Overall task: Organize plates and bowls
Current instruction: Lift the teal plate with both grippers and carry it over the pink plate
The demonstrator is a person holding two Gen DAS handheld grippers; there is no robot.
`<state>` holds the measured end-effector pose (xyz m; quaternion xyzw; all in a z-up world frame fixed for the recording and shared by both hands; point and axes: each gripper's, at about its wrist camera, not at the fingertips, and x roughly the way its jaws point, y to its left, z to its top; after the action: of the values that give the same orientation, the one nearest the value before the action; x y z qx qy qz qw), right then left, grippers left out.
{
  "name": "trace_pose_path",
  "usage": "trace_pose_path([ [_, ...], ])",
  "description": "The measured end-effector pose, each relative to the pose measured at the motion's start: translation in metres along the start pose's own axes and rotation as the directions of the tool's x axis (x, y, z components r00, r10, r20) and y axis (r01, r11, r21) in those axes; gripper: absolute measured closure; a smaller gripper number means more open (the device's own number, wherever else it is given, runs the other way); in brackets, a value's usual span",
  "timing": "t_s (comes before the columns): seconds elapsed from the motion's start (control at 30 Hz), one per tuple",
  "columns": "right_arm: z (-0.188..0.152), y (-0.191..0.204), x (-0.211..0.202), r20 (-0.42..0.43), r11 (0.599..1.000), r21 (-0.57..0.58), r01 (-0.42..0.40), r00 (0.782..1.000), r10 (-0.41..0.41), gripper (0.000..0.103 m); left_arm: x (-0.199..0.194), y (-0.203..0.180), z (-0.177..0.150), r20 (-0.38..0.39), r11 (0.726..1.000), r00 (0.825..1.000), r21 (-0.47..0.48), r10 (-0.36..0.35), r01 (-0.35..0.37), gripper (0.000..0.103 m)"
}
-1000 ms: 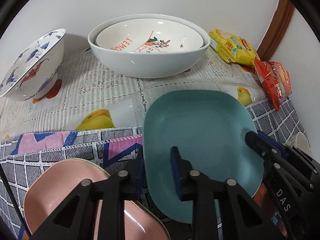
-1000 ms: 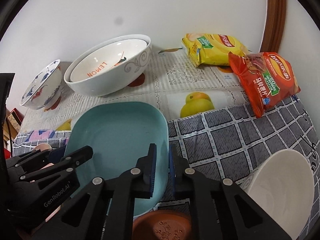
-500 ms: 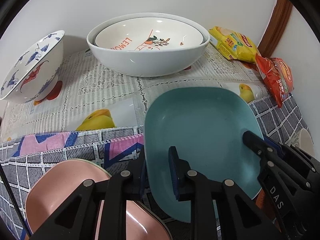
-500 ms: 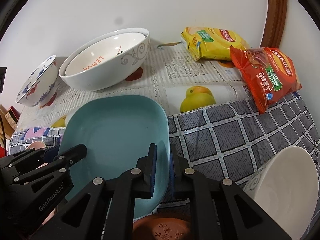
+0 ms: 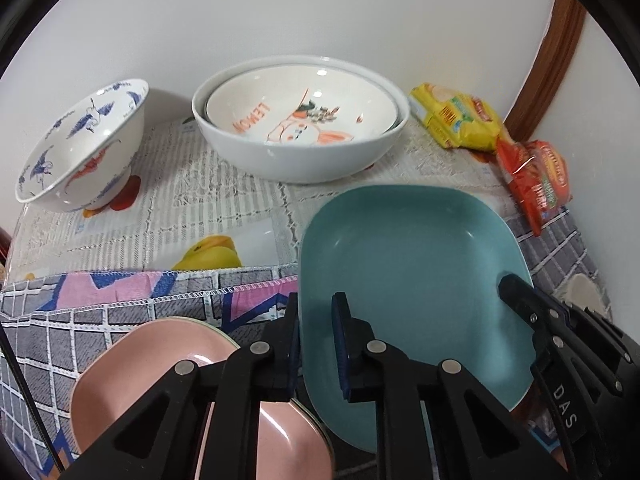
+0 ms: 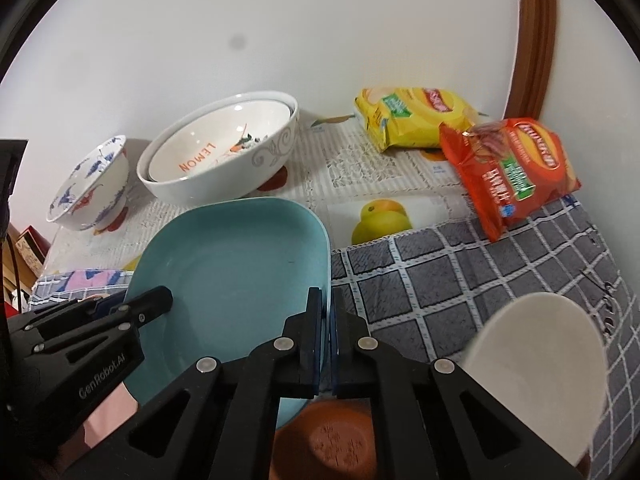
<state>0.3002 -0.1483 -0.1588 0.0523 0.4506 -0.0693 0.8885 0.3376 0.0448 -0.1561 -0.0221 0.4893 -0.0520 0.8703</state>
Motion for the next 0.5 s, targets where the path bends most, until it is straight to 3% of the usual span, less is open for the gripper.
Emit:
trace_pose_path([
  [0.33, -0.007, -0.007, -0.064, 0.042, 0.999, 0.045, 0.027, 0.999, -0.029, 0.100, -0.056, -0.015, -0.013, 0.046, 0.999, 0.999, 0.026, -0.029, 0.028, 0.090],
  [0.5, -0.014, -0.005, -0.091, 0.058, 0.998, 0.055, -0.002, 0.998, -0.002, 0.100, -0.086, -0.011, -0.028, 0.066, 1.000, 0.998, 0.021, -0.017, 0.016, 0.090],
])
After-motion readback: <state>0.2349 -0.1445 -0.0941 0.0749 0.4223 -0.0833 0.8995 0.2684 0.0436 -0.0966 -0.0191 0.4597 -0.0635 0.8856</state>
